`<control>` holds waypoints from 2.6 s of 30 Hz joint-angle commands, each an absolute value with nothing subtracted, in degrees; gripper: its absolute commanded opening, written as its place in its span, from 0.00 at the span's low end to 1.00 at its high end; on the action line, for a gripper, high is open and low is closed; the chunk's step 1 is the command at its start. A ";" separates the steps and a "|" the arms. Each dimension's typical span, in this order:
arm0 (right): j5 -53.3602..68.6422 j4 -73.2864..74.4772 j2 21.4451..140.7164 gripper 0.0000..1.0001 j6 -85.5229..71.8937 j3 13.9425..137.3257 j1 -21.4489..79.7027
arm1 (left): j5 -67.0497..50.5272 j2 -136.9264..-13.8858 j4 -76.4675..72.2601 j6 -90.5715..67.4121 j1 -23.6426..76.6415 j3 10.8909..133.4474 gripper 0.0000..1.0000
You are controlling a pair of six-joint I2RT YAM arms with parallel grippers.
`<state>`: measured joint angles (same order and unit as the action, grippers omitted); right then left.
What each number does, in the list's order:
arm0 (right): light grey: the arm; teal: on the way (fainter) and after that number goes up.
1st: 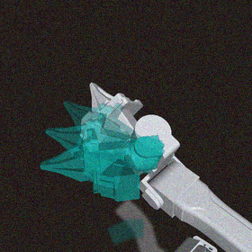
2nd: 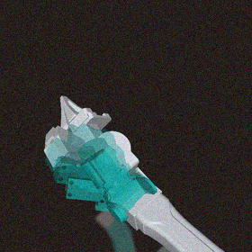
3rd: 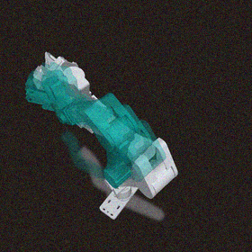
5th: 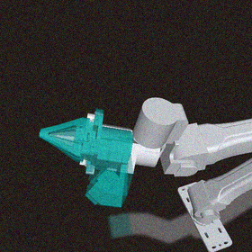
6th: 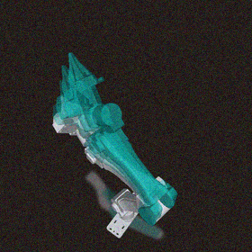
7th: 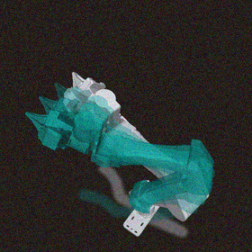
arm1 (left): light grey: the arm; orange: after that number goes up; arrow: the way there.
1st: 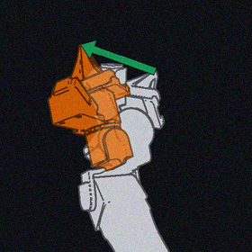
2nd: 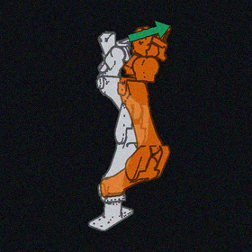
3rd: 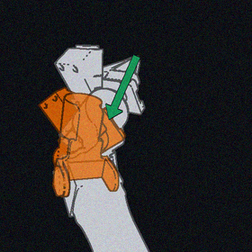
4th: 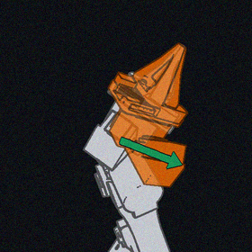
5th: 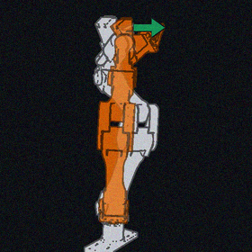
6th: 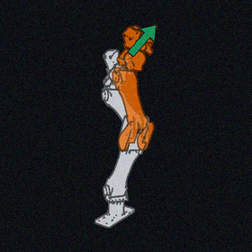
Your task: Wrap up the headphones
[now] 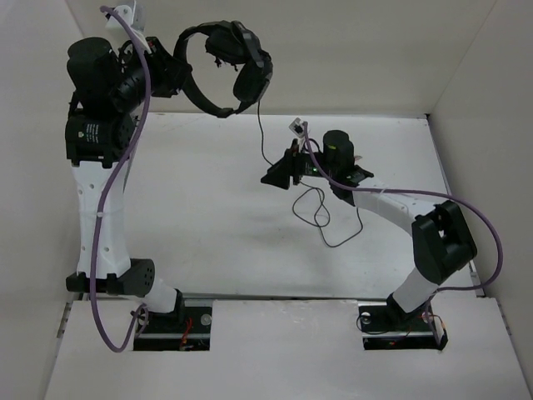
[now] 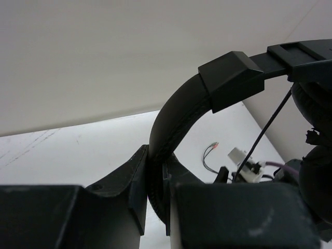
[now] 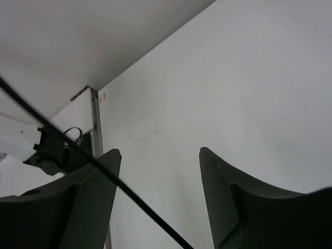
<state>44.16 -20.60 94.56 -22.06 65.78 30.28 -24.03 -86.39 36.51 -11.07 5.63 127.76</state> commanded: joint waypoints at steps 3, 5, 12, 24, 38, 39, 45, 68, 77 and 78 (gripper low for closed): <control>47.54 -24.17 91.05 0.44 -17.94 65.74 31.59 | -26.45 -83.76 28.83 -18.45 3.04 130.08 0.00; 48.25 -23.56 90.88 0.28 -16.88 65.74 32.03 | -26.28 -83.50 28.39 -18.98 2.33 129.73 0.00; 39.75 -7.43 87.90 0.00 -0.66 69.07 34.31 | -18.74 -82.62 25.85 -19.34 0.22 124.38 0.00; -10.34 30.41 91.23 0.00 51.39 87.53 52.94 | 5.26 -84.55 21.62 -13.37 8.47 112.59 0.00; -23.56 10.92 86.22 0.00 76.19 98.08 53.39 | 17.05 -83.23 15.29 1.05 14.28 94.32 0.00; -23.21 9.42 86.22 0.00 76.90 98.61 53.39 | 17.40 -83.32 15.03 1.84 14.72 93.26 0.00; -23.91 -2.09 87.36 0.00 83.48 99.23 51.47 | 17.06 -83.06 14.67 5.97 18.05 87.72 0.00; -5.29 1.57 88.07 0.00 58.38 97.56 37.23 | -3.07 -74.18 23.02 12.31 32.65 89.74 0.00; 0.44 5.71 88.24 0.00 46.68 100.89 36.52 | -10.63 -74.27 27.51 9.49 32.83 93.16 0.00; 0.53 6.15 88.50 0.00 46.23 101.51 36.60 | -10.81 -74.35 27.68 9.49 32.83 93.43 0.00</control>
<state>-1.56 7.29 88.75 51.88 96.79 36.64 -5.98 -76.03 27.07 10.98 32.53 89.89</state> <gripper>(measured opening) 0.030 0.097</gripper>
